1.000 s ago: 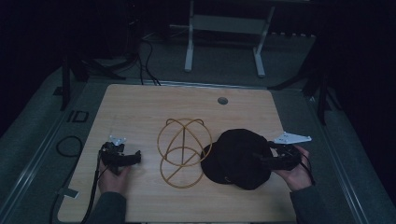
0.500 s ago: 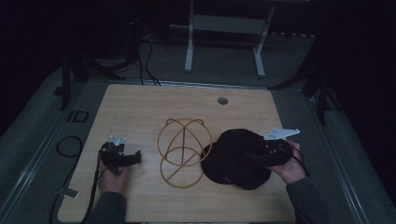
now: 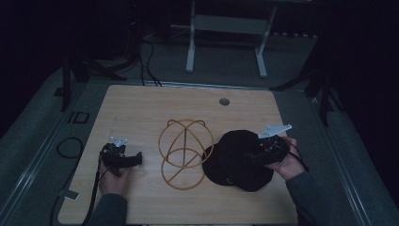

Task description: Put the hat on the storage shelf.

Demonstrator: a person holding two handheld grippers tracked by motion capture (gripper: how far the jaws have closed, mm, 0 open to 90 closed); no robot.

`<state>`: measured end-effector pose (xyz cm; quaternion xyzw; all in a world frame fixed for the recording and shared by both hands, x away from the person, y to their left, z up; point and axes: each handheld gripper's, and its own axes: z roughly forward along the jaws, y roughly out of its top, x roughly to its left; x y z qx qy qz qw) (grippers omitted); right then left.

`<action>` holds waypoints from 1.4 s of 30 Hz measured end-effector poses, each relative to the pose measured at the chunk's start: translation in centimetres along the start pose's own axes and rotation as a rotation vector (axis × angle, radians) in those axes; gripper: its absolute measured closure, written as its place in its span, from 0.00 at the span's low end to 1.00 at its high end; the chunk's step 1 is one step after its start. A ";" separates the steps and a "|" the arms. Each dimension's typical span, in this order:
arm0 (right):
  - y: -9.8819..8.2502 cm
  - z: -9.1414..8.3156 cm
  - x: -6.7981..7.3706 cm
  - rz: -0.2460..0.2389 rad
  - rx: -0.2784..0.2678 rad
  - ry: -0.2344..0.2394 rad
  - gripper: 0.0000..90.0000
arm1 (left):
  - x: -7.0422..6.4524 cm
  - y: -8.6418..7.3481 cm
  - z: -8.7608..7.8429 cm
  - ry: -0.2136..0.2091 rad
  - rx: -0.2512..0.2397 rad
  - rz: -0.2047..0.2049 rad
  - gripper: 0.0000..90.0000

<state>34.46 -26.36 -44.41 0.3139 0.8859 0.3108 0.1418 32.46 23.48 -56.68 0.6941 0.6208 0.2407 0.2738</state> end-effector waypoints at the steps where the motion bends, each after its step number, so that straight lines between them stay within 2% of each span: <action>1: 0.2 0.0 0.0 -0.006 0.001 0.002 0.21 | 0.0 0.0 0.0 0.000 0.000 0.000 0.00; 5: 0.7 0.2 0.0 -0.024 0.016 0.000 0.22 | 0.0 0.0 0.0 0.000 0.000 0.000 0.00; 7: 1.0 0.3 0.0 -0.045 0.024 0.001 0.25 | 0.0 0.0 0.0 0.000 0.000 0.000 0.00; 8: 1.3 0.4 0.1 -0.061 0.034 0.020 0.26 | 0.0 0.0 0.0 0.000 0.000 0.000 0.00; 15: 2.3 1.3 0.3 -0.118 0.082 0.013 0.25 | 0.0 0.0 0.0 -0.001 0.001 0.001 0.00; 19: 2.6 1.7 0.2 -0.118 0.084 0.016 0.25 | 0.0 0.0 0.0 -0.001 0.001 0.001 0.00; 25: 3.3 2.8 0.4 -0.143 0.112 0.029 0.18 | 0.0 0.0 0.0 -0.001 0.001 0.000 0.00; 29: 3.6 3.4 0.4 -0.167 0.124 0.056 0.15 | 0.0 0.0 0.0 -0.001 -0.004 -0.004 0.00; 37: 4.1 4.9 0.8 -0.230 0.212 0.056 0.13 | 0.0 0.0 0.0 -0.002 -0.002 0.000 0.00; 42: 4.1 6.0 0.9 -0.261 0.278 0.077 0.12 | 0.0 0.0 0.0 -0.002 -0.002 0.002 0.00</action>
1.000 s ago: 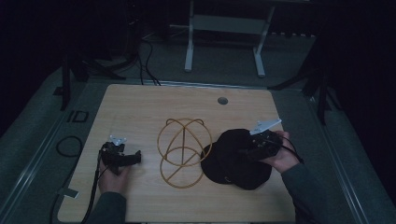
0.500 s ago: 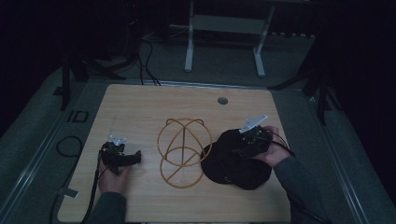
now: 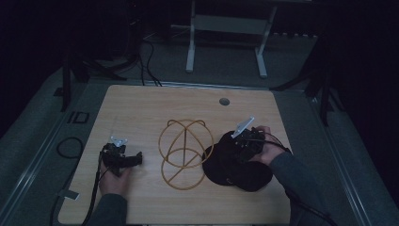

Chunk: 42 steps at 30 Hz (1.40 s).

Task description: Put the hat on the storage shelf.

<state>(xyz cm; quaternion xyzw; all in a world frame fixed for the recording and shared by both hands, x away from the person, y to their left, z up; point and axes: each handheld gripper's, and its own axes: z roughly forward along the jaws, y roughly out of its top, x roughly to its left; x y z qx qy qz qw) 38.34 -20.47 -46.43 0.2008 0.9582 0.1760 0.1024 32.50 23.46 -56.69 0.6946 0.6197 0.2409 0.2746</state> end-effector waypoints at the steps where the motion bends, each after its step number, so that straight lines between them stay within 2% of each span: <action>1: 0.0 0.1 0.0 -0.002 0.003 0.006 0.12 | 0.0 0.0 0.0 0.000 0.000 0.000 0.00; 11: 0.0 0.7 0.1 -0.006 0.058 0.019 0.18 | 0.0 0.0 0.0 -0.001 0.000 -0.001 0.00; 17: 0.1 0.8 0.1 -0.013 0.088 0.040 0.36 | 0.0 0.0 0.0 -0.001 0.003 0.002 0.00; 19: 0.1 0.9 0.1 -0.014 0.094 0.040 0.36 | 0.0 0.0 0.0 -0.001 0.003 0.002 0.00; 20: 0.1 0.9 0.0 -0.011 0.106 0.041 0.48 | 0.0 0.0 0.0 -0.001 0.002 0.001 0.00; 24: 0.2 1.1 0.1 -0.018 0.123 0.033 0.58 | 0.0 0.0 0.0 -0.001 0.002 0.001 0.00; 28: 0.3 1.3 0.1 -0.025 0.145 0.030 0.73 | 0.0 0.0 0.0 -0.001 0.002 0.002 0.00; 30: 0.4 1.4 0.0 -0.031 0.155 0.020 0.85 | 0.0 0.0 0.0 -0.001 0.002 0.002 0.00; 31: 0.5 1.4 0.0 -0.029 0.164 0.030 0.87 | 0.0 0.0 0.0 -0.001 0.003 0.001 0.00; 39: 0.9 1.2 0.1 -0.059 0.195 0.039 0.93 | 0.0 0.0 0.0 -0.001 0.002 0.002 0.00; 42: 0.9 0.9 0.0 -0.054 0.176 0.040 0.94 | 0.0 0.0 0.0 -0.001 0.002 0.002 0.00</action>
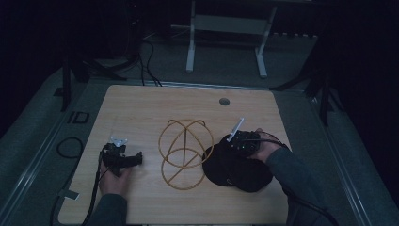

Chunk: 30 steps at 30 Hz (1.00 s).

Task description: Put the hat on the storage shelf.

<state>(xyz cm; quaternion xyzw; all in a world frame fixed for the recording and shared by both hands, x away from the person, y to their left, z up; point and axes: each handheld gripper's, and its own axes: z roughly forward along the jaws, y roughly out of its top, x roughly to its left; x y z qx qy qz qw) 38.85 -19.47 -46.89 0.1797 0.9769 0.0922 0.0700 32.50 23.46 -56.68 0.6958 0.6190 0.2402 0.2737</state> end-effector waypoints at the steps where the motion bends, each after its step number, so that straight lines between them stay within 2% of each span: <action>1: -0.1 -0.2 -0.1 0.004 -0.011 0.004 0.94 | 0.0 0.0 0.0 0.000 -0.001 0.000 0.00; 5: -0.5 -1.1 -0.2 0.017 -0.053 0.008 0.94 | 0.0 0.0 0.0 0.001 -0.002 0.000 0.00; 7: -0.5 -1.4 -0.2 0.016 -0.056 0.006 0.94 | 0.0 0.0 0.0 0.001 -0.002 -0.001 0.00; 10: -0.6 -2.1 -0.2 0.003 -0.067 -0.001 0.94 | 0.0 0.0 0.0 0.001 -0.003 -0.001 0.00; 11: -0.5 -2.5 -0.1 -0.015 -0.068 -0.010 0.94 | 0.0 0.0 0.0 0.000 -0.003 -0.001 0.00; 14: -0.5 -2.6 -0.1 -0.018 -0.069 -0.009 0.94 | 0.0 0.0 0.0 0.001 -0.002 -0.002 0.00; 15: -0.5 -3.3 0.0 -0.033 -0.074 -0.008 0.94 | 0.0 0.0 0.0 0.001 -0.002 -0.001 0.00; 21: -0.5 -4.4 -0.1 -0.046 -0.094 -0.009 0.95 | 0.0 0.0 0.0 0.000 -0.002 -0.002 0.00; 25: -0.7 -5.6 -0.1 -0.055 -0.130 0.021 0.95 | 0.0 0.0 0.0 0.000 -0.002 -0.003 0.00; 30: -0.5 -6.6 0.0 -0.079 -0.119 0.014 0.95 | 0.0 0.0 0.0 0.000 -0.001 -0.002 0.00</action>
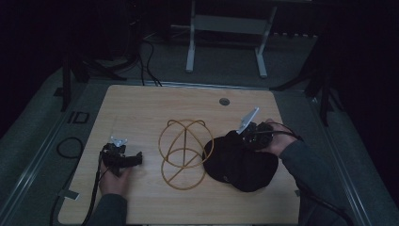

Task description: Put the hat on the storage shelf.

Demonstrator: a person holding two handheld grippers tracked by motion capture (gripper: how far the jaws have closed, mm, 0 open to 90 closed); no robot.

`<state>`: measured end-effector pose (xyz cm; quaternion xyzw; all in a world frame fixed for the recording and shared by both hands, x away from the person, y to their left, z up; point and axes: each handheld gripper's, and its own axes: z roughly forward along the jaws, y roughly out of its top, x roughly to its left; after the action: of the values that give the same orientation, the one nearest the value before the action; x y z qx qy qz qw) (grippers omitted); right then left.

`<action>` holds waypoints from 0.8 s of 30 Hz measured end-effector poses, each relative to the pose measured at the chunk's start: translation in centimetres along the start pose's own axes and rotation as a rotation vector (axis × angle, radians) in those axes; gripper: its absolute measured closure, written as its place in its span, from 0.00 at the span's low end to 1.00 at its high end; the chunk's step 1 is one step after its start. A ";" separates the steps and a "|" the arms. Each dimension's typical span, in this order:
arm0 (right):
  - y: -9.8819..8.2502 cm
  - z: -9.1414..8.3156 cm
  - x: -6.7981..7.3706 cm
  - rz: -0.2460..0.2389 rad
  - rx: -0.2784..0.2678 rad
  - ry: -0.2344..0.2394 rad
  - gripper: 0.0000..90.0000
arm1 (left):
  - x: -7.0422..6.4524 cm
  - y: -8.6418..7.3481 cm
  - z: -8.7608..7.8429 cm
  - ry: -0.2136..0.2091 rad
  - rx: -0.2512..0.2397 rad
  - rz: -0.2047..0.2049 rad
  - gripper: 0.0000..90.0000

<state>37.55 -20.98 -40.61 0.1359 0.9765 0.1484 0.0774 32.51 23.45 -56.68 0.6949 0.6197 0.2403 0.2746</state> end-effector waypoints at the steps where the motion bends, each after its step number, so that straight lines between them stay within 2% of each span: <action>1: 0.1 -0.2 0.0 -0.003 0.005 0.002 0.95 | 0.0 0.0 0.0 0.000 0.000 0.000 0.00; 7: 0.6 -1.0 0.1 -0.033 0.032 0.001 0.95 | 0.0 0.0 0.0 0.000 0.002 0.003 0.00; 10: 0.9 -1.4 0.2 -0.057 0.046 0.018 0.95 | 0.0 0.0 0.0 -0.001 0.002 0.001 0.00; 24: 1.0 -3.3 0.0 -0.074 0.064 0.021 0.95 | 0.0 0.0 0.0 -0.001 0.002 0.003 0.00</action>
<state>37.16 -20.91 -37.19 0.1007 0.9858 0.1155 0.0684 32.53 23.43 -56.67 0.6962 0.6188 0.2397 0.2738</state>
